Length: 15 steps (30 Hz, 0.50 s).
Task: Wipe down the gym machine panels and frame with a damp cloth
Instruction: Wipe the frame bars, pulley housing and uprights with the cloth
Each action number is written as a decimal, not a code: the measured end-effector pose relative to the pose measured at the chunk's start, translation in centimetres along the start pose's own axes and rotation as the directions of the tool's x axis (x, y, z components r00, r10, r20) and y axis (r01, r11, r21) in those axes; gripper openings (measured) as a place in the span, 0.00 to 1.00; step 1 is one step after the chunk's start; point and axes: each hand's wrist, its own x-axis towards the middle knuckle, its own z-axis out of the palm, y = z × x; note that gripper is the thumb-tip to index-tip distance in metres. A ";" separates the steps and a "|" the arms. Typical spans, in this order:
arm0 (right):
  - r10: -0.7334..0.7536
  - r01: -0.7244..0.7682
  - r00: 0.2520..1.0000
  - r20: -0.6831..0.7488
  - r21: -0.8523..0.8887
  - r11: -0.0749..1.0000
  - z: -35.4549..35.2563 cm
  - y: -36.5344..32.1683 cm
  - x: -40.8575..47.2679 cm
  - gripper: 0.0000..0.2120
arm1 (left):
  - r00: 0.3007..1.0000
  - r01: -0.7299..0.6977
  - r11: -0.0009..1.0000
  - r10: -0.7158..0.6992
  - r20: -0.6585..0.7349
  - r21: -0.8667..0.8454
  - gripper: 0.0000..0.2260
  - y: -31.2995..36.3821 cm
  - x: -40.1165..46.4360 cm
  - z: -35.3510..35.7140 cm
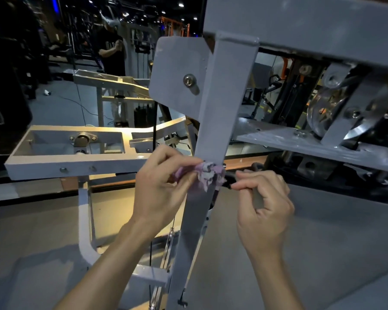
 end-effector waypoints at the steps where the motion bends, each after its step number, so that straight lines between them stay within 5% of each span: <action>1: -0.003 0.003 1.000 0.011 0.004 1.000 -0.1 -0.1 0.0 0.11 | 0.999 0.038 0.999 -0.039 -0.029 -0.033 0.11 0.4 0.2 0.1; 9: -0.028 0.027 0.998 0.062 0.018 0.999 -0.7 0.2 0.2 0.10 | 0.909 0.346 0.902 -0.391 -0.146 -0.258 0.08 1.5 -0.7 0.7; 15: -0.033 0.033 0.997 0.076 0.007 0.999 -0.8 0.0 0.3 0.10 | 0.932 0.331 0.932 -0.347 -0.101 -0.146 0.10 2.4 -1.1 0.9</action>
